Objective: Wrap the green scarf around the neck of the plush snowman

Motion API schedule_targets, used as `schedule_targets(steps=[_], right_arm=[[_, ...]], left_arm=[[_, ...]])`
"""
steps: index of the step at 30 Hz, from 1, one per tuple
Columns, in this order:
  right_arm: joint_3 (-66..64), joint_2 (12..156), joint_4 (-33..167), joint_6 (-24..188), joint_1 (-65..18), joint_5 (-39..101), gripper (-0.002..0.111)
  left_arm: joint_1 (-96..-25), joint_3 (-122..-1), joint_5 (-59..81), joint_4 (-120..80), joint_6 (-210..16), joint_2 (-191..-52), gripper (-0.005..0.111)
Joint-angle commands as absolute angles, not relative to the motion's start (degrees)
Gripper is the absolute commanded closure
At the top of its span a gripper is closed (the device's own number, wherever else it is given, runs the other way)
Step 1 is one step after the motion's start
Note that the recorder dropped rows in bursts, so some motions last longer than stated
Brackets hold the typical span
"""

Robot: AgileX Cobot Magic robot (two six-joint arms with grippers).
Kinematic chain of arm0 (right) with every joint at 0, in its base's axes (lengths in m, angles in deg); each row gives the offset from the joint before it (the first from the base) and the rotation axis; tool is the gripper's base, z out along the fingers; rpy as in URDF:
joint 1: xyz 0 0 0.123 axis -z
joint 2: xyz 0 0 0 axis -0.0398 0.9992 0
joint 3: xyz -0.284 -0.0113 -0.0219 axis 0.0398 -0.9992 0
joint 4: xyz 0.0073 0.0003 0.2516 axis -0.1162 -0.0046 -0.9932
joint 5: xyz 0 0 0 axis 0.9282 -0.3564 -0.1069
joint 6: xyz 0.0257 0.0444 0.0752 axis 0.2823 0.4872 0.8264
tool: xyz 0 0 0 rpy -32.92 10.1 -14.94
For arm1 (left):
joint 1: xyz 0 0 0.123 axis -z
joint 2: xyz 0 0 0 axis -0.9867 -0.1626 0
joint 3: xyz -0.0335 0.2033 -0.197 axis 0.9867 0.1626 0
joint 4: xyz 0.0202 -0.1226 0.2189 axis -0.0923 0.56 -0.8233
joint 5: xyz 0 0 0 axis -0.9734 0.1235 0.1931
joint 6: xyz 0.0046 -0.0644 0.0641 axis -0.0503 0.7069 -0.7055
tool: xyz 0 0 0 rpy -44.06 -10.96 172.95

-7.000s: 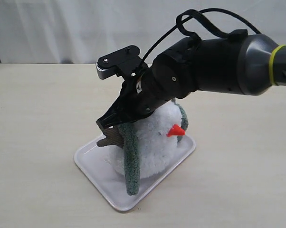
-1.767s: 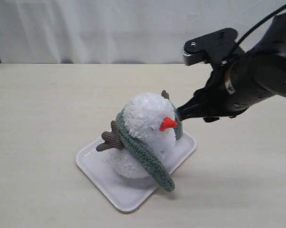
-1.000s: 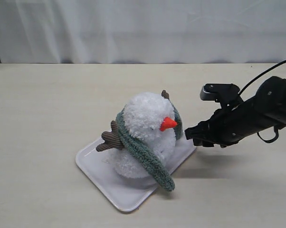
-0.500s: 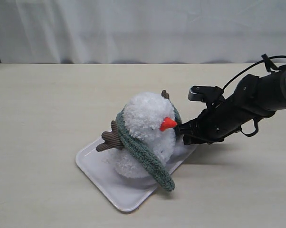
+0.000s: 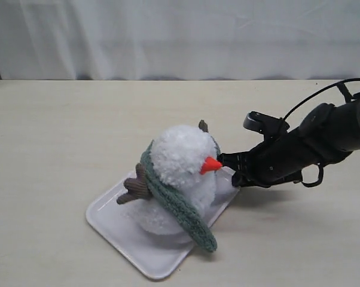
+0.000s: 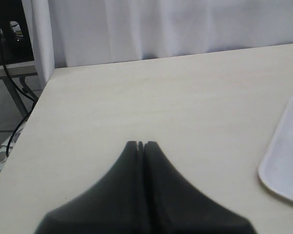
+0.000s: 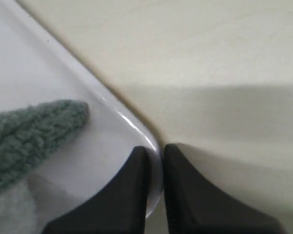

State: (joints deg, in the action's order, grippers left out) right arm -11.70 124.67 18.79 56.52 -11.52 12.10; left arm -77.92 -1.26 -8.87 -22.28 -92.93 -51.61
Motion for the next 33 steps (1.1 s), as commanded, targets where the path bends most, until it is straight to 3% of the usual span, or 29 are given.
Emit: schedule_targets(steps=[1, 11, 18, 33], right_arm=[[-16.3, 125.3, 8.1, 51.1, -11.2, 21.5, 0.104], [-19.2, 125.3, -8.0, 51.0, -11.4, 25.5, 0.104], [-21.7, 125.3, -15.1, 52.7, -16.9, 37.8, 0.104], [-20.2, 125.3, -14.3, 46.9, -17.9, 32.8, 0.102]], left_arm=[[-78.0, -1.1, -7.9, -22.2, -92.9, -51.5, 0.107], [-78.0, -1.1, -7.9, -22.2, -92.9, -51.5, 0.107], [-78.0, -1.1, -7.9, -22.2, -92.9, -51.5, 0.107], [-78.0, -1.1, -7.9, -22.2, -92.9, -51.5, 0.107]])
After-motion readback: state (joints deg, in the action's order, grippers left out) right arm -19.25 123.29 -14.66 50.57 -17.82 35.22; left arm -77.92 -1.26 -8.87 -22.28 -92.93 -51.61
